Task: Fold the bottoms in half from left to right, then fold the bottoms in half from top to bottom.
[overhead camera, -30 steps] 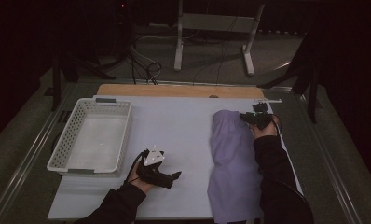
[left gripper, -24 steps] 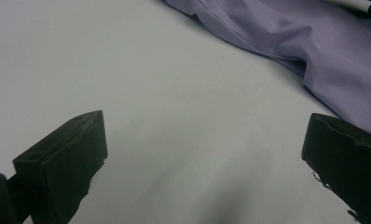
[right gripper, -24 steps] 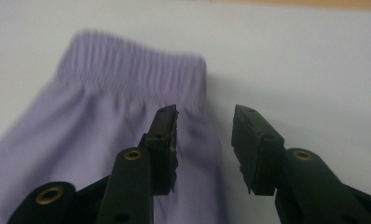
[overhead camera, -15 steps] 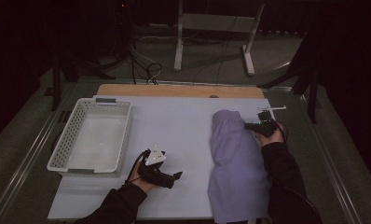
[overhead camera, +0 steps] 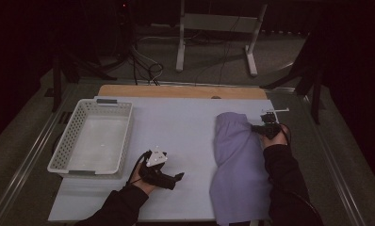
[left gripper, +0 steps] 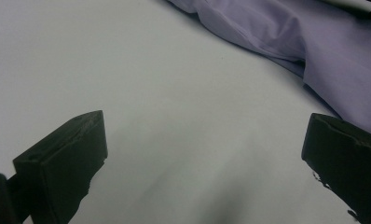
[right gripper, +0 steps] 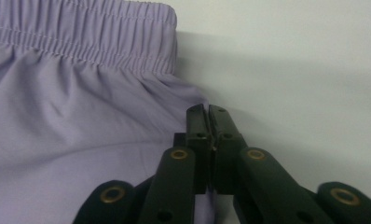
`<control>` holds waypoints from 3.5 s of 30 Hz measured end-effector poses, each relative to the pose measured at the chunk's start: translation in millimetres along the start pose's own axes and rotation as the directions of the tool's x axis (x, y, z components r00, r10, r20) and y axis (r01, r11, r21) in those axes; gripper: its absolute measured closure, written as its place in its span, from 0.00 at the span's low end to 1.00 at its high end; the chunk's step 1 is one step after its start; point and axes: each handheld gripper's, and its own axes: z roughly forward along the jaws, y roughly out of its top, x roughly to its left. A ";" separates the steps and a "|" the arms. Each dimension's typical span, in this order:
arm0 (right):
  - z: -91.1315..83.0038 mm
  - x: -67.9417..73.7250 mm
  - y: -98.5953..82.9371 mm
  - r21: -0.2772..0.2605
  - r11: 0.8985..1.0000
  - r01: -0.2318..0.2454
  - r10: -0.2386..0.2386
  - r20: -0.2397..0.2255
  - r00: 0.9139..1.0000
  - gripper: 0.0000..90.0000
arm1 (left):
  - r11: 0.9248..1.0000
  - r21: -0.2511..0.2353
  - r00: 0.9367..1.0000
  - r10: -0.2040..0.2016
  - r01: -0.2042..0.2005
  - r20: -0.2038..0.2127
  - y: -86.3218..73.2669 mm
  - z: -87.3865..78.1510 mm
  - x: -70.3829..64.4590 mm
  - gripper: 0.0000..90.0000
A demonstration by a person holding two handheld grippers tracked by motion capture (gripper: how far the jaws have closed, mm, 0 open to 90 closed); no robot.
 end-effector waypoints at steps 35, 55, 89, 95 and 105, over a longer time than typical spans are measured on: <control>-74.6 20.4 -17.2 -0.291 0.933 0.212 -0.273 -0.190 0.943 0.16 | 1.000 0.015 0.998 -0.012 0.011 0.065 60.9 31.9 -5.3 0.01; -65.2 18.5 -5.1 -0.284 0.936 0.211 -0.271 -0.194 0.943 0.16 | 0.998 0.060 0.999 -0.015 0.013 0.037 127.3 96.7 1.3 0.01; 20.9 17.0 4.4 -0.071 0.972 0.224 -0.232 -0.130 0.964 0.16 | 0.971 0.217 0.990 -0.072 0.097 -0.119 130.9 215.3 11.4 0.30; 22.2 29.7 2.4 -0.072 0.958 0.278 -0.283 -0.085 0.955 0.28 | 0.977 0.198 0.993 -0.062 0.081 -0.098 130.5 215.4 7.2 0.50; 16.1 37.0 1.7 -0.067 0.964 0.258 -0.265 -0.148 0.953 0.80 | 0.977 0.206 0.998 -0.042 0.050 -0.044 130.0 212.4 4.2 0.78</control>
